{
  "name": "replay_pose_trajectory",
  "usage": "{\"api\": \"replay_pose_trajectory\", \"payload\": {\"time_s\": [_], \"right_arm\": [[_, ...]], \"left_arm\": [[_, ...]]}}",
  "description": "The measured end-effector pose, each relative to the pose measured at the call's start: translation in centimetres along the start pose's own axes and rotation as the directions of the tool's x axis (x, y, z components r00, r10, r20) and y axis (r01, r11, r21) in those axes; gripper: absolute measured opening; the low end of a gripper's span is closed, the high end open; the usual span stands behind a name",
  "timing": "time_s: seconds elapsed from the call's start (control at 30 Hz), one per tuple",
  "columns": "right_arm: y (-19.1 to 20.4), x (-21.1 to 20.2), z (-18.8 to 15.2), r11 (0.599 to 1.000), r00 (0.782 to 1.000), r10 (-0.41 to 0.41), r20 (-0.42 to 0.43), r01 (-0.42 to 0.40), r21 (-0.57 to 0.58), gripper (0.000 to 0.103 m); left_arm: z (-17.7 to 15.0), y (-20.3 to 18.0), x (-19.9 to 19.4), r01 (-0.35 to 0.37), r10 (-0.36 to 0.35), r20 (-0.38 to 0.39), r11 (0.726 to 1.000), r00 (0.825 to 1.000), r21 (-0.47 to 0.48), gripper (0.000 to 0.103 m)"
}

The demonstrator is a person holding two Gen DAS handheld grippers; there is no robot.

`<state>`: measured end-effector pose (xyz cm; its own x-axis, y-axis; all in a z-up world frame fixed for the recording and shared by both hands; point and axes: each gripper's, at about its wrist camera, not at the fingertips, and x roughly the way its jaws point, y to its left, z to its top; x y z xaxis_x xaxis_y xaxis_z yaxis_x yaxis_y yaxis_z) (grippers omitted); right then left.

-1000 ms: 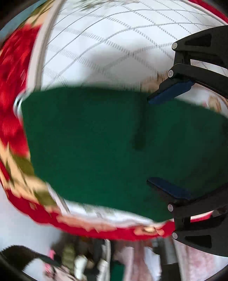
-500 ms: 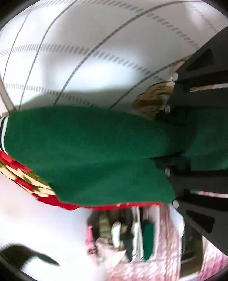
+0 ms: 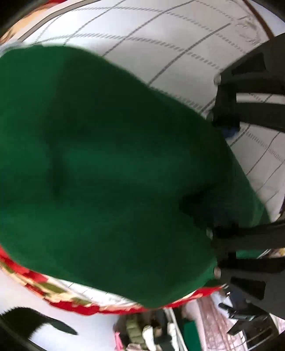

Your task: Fold large clothes

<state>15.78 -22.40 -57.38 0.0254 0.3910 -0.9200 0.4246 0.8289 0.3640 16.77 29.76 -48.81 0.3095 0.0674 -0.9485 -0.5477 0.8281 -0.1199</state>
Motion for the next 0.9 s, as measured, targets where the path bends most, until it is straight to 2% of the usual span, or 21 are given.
{"api": "replay_pose_trajectory", "payload": {"time_s": [0.13,0.2,0.23,0.27,0.3,0.37,0.43,0.47,0.53,0.57,0.6,0.67,0.73,0.8,0.83,0.9], "right_arm": [[1.6,-1.5,-1.2,0.996,0.999,-0.048,0.022,0.049,-0.079,0.066],[2.2,-2.3,-1.5,0.994,0.998,-0.065,0.028,0.067,-0.084,0.066],[2.3,-3.3,-1.1,0.994,0.997,-0.067,0.034,0.07,-0.083,0.066],[2.5,-3.8,-1.2,0.993,0.996,-0.076,0.042,0.079,-0.086,0.066],[2.7,-4.2,-1.3,0.991,0.994,-0.095,0.052,0.099,-0.094,0.066],[2.9,-5.1,-0.9,0.983,0.989,-0.131,0.071,0.138,-0.117,0.066],[3.0,-5.8,-1.1,0.968,0.976,-0.192,0.103,0.206,-0.142,0.066],[2.9,-6.0,-0.9,0.953,0.961,-0.245,0.128,0.263,-0.152,0.066],[3.4,-6.4,-1.0,0.891,0.901,-0.383,0.203,0.418,-0.177,0.066],[4.0,-6.6,-0.9,0.869,0.881,-0.409,0.237,0.455,-0.193,0.066],[4.5,-6.9,-0.8,0.864,0.877,-0.406,0.256,0.459,-0.205,0.066],[6.5,-7.1,-0.5,0.864,0.886,-0.372,0.275,0.439,-0.247,0.066],[7.8,-6.9,-0.5,0.856,0.893,-0.355,0.278,0.429,-0.287,0.066],[9.9,-6.2,-0.3,0.838,0.896,-0.355,0.266,0.431,-0.335,0.066],[10.3,-6.0,-0.4,0.836,0.898,-0.353,0.263,0.429,-0.343,0.066],[11.2,-5.8,-0.5,0.848,0.911,-0.332,0.245,0.402,-0.346,0.066]], "left_arm": [[-1.1,0.9,4.6,-0.02,0.017,-0.081,0.999,0.997,-0.029,0.093],[-1.8,0.9,6.2,-0.041,0.038,-0.107,0.999,0.994,-0.023,0.088],[-1.7,0.9,6.7,-0.04,0.037,-0.096,0.999,0.995,-0.032,0.077],[-1.6,0.5,6.5,-0.015,0.012,-0.076,0.999,0.997,-0.04,0.053],[-1.6,0.1,6.1,-0.012,0.01,-0.056,0.999,0.998,-0.032,0.034],[-1.6,-1.9,4.3,-0.029,0.029,0.011,0.999,1.0,0.044,0.019],[-1.5,-3.4,1.4,-0.019,0.01,0.097,0.995,0.995,0.096,0.017],[-1.3,-3.7,0.5,-0.003,-0.009,0.116,0.995,0.993,0.104,0.017],[-0.6,-3.7,-1.4,0.048,-0.061,0.135,0.994,0.989,0.096,0.016],[-0.3,-3.6,-1.9,0.062,-0.074,0.134,0.994,0.988,0.095,0.016],[0.1,-3.5,-2.4,0.075,-0.087,0.136,0.993,0.987,0.093,0.016],[0.3,-2.8,-3.1,0.092,-0.105,0.137,0.991,0.985,0.096,0.017],[0.6,-2.5,-1.5,0.092,-0.103,0.093,0.989,0.99,0.113,0.019],[0.9,-1.5,1.1,0.088,-0.09,0.024,0.994,0.996,0.057,0.03],[0.9,-1.0,2.1,0.098,-0.098,-0.004,0.995,0.995,0.029,0.03],[0.9,0.5,3.3,0.148,-0.149,-0.037,0.988,0.988,-0.04,0.037]]}}
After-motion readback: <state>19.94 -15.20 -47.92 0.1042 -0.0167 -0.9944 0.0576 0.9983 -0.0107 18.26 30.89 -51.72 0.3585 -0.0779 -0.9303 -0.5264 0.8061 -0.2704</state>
